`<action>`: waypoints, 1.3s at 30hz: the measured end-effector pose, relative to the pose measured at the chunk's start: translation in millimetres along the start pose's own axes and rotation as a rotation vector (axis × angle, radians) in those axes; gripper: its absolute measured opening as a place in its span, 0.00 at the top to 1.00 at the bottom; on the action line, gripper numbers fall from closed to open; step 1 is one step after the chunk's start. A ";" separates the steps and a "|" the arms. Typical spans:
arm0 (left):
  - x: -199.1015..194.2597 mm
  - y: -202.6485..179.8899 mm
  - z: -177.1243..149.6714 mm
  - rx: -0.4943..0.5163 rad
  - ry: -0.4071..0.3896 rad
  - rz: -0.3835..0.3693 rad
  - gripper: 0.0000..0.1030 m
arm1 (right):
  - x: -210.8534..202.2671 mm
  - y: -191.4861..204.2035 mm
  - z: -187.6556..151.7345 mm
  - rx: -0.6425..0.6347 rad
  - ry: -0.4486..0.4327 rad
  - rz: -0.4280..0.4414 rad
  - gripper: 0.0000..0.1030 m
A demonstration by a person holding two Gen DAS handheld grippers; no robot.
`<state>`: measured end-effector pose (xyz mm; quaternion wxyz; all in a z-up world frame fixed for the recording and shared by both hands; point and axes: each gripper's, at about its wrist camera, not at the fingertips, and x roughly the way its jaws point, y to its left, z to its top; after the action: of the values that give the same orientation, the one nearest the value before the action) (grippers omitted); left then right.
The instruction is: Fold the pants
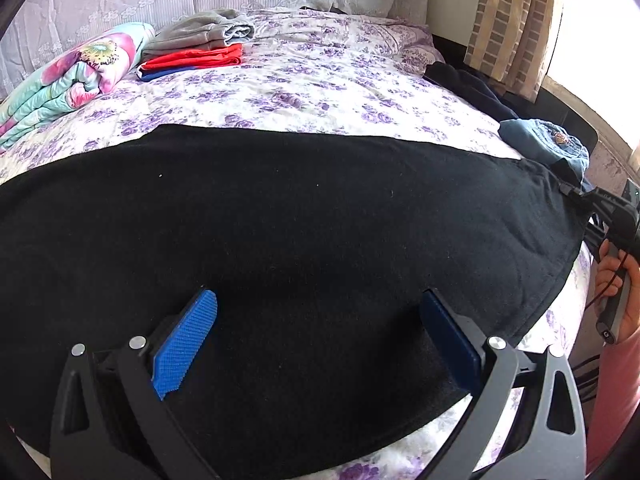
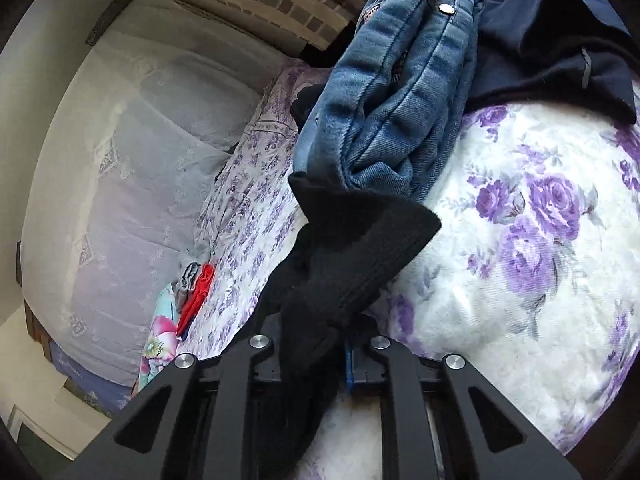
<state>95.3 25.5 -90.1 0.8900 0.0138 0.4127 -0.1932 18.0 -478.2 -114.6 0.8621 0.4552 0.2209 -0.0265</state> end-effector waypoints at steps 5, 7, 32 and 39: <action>-10.4 -11.4 18.3 -0.168 -0.040 -0.170 0.05 | -6.6 37.5 -7.2 -0.162 -0.043 -0.099 0.85; -2.1 -31.3 21.2 -0.113 -0.035 -0.128 0.05 | -8.8 44.6 -9.0 -0.191 -0.054 -0.122 0.85; -60.8 95.8 -18.8 -0.284 -0.189 -0.007 0.05 | 92.9 293.2 -247.3 -1.066 0.294 0.010 0.86; -64.9 92.7 -27.8 -0.239 -0.238 -0.050 0.04 | 74.5 301.0 -269.2 -1.107 0.433 0.114 0.30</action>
<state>70.0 138.0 -73.0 0.9229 -0.1254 0.3245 -0.1652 63.4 -76.3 -43.4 0.9067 -0.0555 0.3477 0.2321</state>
